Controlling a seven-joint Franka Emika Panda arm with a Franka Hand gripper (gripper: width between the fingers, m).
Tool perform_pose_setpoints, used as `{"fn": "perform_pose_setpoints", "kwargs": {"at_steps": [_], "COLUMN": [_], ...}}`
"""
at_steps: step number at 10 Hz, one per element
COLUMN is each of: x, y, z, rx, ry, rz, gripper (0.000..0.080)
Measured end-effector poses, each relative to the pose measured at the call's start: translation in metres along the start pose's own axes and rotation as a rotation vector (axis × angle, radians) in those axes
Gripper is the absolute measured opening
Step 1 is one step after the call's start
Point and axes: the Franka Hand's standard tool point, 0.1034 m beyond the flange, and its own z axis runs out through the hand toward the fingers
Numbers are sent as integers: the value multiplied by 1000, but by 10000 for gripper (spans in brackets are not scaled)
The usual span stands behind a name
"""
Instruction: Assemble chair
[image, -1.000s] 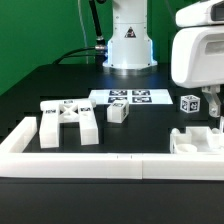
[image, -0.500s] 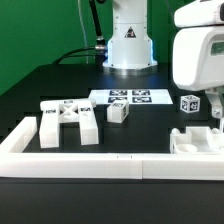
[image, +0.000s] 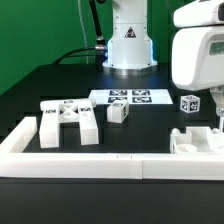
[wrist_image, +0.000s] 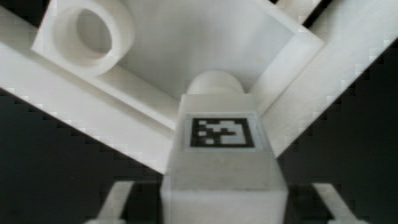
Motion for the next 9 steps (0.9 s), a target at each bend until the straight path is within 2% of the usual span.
{"fn": "perform_pose_setpoints", "kwargs": {"at_steps": [9], "x": [0], "y": [2], "z": [1], "rx": [6], "ry": [22], "rz": [1011], "gripper": [291]}}
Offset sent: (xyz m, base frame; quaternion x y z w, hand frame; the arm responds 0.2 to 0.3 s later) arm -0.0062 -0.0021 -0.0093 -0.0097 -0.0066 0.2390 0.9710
